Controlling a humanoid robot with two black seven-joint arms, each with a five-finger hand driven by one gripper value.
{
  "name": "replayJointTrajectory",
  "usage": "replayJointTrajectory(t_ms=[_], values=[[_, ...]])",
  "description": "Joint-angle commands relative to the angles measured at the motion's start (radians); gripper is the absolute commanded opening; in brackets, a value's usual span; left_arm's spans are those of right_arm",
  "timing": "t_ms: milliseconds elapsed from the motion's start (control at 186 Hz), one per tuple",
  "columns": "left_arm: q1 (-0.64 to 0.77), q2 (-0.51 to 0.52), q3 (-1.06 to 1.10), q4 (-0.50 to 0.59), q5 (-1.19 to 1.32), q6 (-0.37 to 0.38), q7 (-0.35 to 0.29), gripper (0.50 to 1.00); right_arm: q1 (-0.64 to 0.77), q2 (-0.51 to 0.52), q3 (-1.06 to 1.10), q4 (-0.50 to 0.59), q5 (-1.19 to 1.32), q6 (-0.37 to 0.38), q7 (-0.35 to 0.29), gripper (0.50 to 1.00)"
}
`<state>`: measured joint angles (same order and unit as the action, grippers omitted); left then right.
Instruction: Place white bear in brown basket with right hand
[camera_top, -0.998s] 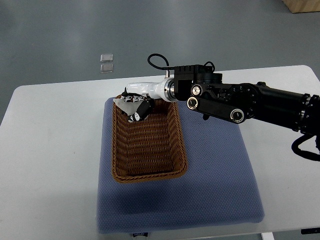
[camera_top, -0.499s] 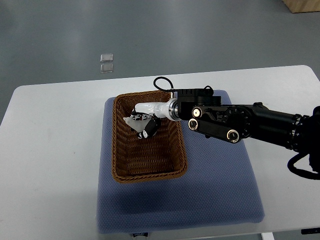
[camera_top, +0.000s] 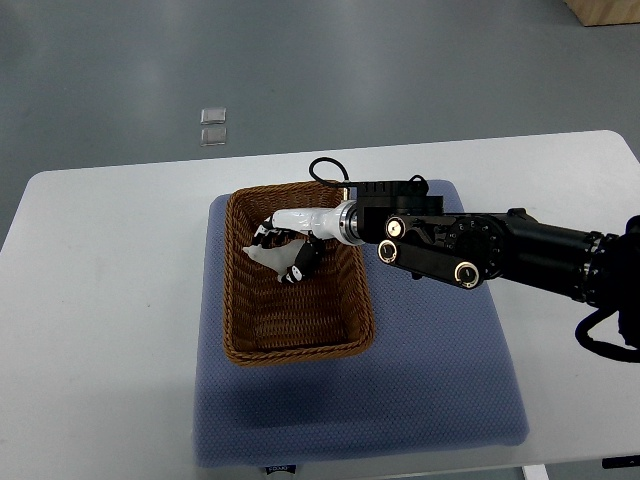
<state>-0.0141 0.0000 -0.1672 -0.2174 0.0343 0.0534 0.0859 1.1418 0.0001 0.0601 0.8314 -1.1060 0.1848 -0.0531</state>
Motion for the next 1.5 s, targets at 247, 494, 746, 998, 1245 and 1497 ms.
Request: replayJointTrajectory(t_ms=[247,494,746,998,1245,1497], values=[[0.000,0.000,0.000,0.003,-0.001,0.000,0.000,1.000,0.079,-0.043,0.018,0.011,0.021,0.013,-0.001,0.909],[0.000,0.000,0.000,0.003,-0.001,0.000,0.000,1.000,0.113,-0.181,0.207,0.018,0.044,0.047,0.012,0.911],[0.000,0.000,0.000,-0.002,-0.001,0.000,0.000,1.000,-0.056,-0.253,0.616,0.017,0.095,0.058,0.050,0.911],[-0.001,0.000,0.002,-0.002,0.001,0.000,0.000,1.000,-0.263,-0.221,0.951,0.006,0.354,0.036,0.094,0.909],[0.000,0.000,0.000,-0.002,0.001,0.000,0.000,1.000,-0.430,-0.170,1.081,-0.043,0.796,0.036,0.151,0.919],[0.000,0.000,0.000,-0.002,0.001,0.000,0.000,1.000,-0.491,-0.095,1.089,-0.109,0.913,0.091,0.243,0.924]])
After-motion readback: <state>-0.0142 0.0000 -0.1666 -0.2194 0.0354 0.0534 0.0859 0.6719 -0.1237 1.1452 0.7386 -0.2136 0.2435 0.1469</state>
